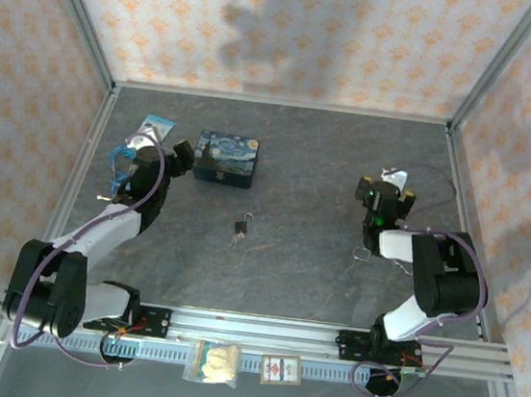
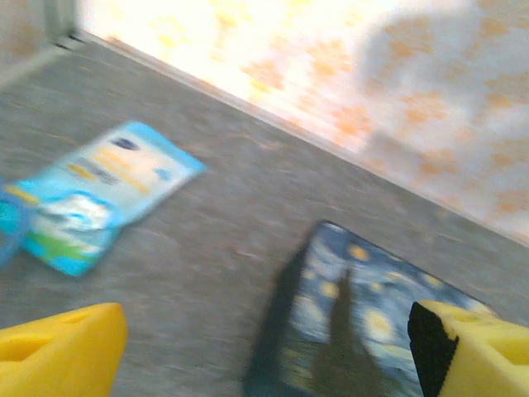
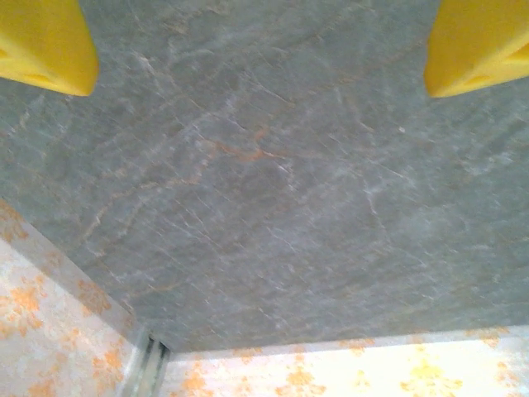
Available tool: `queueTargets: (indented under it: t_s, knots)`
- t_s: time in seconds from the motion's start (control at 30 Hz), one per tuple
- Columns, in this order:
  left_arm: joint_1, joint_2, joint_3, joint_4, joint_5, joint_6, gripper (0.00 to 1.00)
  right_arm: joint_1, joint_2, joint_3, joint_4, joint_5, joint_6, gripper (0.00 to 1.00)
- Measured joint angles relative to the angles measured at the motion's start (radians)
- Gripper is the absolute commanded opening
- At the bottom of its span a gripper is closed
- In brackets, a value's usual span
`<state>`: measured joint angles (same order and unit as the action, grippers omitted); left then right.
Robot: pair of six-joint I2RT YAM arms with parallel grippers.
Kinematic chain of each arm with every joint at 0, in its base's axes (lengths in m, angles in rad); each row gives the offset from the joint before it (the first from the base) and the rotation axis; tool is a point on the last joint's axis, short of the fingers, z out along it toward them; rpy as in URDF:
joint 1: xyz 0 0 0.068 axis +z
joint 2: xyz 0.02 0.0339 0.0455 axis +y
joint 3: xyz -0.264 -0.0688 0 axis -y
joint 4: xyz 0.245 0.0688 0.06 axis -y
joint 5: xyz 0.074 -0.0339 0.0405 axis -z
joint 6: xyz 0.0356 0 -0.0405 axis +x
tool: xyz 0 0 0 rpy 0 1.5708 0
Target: Unlock a padlock with a key
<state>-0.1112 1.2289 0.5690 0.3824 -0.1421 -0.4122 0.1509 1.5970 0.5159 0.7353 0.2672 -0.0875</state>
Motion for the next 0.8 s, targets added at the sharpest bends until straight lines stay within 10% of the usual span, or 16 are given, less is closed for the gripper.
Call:
queueTargets:
  t_s: [0.47,0.8]
  knots:
    - [0.042,0.156,-0.22,0.401,-0.325,0.238,0.9,-0.106,-0.071,-0.292,0.421,-0.187,0.05,1.0]
    - [0.074,0.281,-0.384,0.852,-0.156,0.333,0.92,-0.106,-0.071,-0.292,0.463,-0.2,0.053,1.0]
